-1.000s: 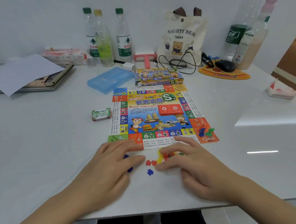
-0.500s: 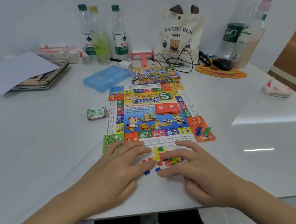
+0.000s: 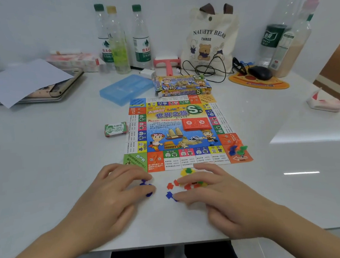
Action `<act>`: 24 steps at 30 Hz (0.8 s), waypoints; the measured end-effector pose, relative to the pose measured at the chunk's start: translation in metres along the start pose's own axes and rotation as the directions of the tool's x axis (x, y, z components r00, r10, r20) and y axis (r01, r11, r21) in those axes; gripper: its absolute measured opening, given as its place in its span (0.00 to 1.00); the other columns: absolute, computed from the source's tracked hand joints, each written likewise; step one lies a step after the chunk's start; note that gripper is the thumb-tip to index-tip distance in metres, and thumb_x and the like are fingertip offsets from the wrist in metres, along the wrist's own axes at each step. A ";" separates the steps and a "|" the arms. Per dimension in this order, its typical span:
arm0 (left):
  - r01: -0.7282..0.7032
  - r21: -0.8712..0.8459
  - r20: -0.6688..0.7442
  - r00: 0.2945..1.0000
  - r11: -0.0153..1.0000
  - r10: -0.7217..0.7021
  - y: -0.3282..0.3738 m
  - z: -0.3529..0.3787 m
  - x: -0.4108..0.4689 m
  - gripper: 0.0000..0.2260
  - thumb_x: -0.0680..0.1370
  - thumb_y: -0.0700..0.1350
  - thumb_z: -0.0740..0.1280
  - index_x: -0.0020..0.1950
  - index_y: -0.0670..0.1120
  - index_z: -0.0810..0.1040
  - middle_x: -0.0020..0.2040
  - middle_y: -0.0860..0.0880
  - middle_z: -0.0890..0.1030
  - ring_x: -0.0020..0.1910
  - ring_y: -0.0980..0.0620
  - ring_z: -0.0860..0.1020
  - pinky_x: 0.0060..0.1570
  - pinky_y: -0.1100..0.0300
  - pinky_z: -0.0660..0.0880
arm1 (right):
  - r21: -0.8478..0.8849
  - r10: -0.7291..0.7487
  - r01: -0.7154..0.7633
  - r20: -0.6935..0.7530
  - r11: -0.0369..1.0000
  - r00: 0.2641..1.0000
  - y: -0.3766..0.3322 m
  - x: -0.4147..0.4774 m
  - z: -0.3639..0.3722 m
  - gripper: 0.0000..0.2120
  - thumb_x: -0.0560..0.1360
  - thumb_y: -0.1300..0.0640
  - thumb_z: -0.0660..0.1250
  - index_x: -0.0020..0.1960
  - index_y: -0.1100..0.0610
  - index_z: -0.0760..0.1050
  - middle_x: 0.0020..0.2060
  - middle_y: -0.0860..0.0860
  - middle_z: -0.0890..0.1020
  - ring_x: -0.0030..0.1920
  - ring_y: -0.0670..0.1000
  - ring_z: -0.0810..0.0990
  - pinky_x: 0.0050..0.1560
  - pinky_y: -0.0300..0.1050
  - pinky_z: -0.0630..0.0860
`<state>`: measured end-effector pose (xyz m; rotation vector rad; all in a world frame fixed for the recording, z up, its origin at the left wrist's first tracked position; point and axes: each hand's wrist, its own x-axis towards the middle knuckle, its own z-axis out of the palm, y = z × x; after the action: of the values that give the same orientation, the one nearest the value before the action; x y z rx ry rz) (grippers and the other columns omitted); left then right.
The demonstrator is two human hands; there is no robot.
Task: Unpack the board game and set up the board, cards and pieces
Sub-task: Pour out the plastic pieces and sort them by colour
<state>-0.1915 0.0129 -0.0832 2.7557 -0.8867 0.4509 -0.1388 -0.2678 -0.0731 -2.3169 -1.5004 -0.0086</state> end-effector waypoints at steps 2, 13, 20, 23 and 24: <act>0.033 0.004 -0.031 0.999 0.999 -0.033 -0.002 0.000 -0.001 0.19 0.73 0.39 0.55 0.56 0.49 0.80 0.58 0.51 0.78 0.58 0.49 0.76 0.57 0.51 0.67 | -0.009 -0.005 0.005 0.009 1.000 1.000 0.000 0.000 0.001 0.26 0.67 0.61 0.55 0.62 0.53 0.76 0.62 0.52 0.78 0.68 0.47 0.70 0.71 0.50 0.60; 0.134 0.026 -0.122 0.984 0.991 -0.129 -0.009 0.002 -0.001 0.21 0.70 0.39 0.54 0.53 0.48 0.82 0.57 0.50 0.79 0.56 0.49 0.75 0.56 0.54 0.67 | -0.157 -0.002 0.011 0.056 0.988 0.998 -0.006 0.012 0.006 0.27 0.69 0.59 0.56 0.67 0.50 0.72 0.61 0.51 0.80 0.74 0.44 0.60 0.76 0.55 0.47; 0.205 0.029 -0.135 0.971 0.978 -0.200 -0.011 0.004 0.001 0.21 0.70 0.40 0.54 0.54 0.48 0.82 0.56 0.51 0.79 0.57 0.49 0.76 0.55 0.51 0.69 | -0.205 -0.047 0.059 0.063 0.977 0.997 -0.016 0.037 0.013 0.24 0.70 0.58 0.55 0.64 0.52 0.72 0.52 0.51 0.83 0.73 0.48 0.63 0.75 0.57 0.47; 0.219 0.014 -0.144 0.966 0.976 -0.215 -0.011 0.004 0.003 0.20 0.70 0.41 0.54 0.54 0.49 0.81 0.55 0.51 0.79 0.57 0.49 0.76 0.55 0.52 0.69 | -0.188 -0.061 0.069 0.048 0.980 0.997 -0.016 0.041 0.014 0.25 0.69 0.58 0.54 0.65 0.53 0.72 0.50 0.51 0.84 0.73 0.49 0.62 0.75 0.58 0.48; 0.218 0.002 -0.144 0.966 0.976 -0.215 -0.011 0.004 0.004 0.20 0.70 0.40 0.55 0.54 0.49 0.81 0.56 0.52 0.79 0.57 0.50 0.76 0.55 0.52 0.68 | -0.169 -0.055 0.059 0.031 0.984 0.998 -0.014 0.039 0.012 0.26 0.68 0.58 0.54 0.66 0.54 0.72 0.53 0.50 0.83 0.74 0.49 0.62 0.75 0.58 0.49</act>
<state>-0.1805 0.0186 -0.0865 2.7526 -0.5425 0.6086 -0.1365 -0.2247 -0.0721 -2.4131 -1.6364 -0.1265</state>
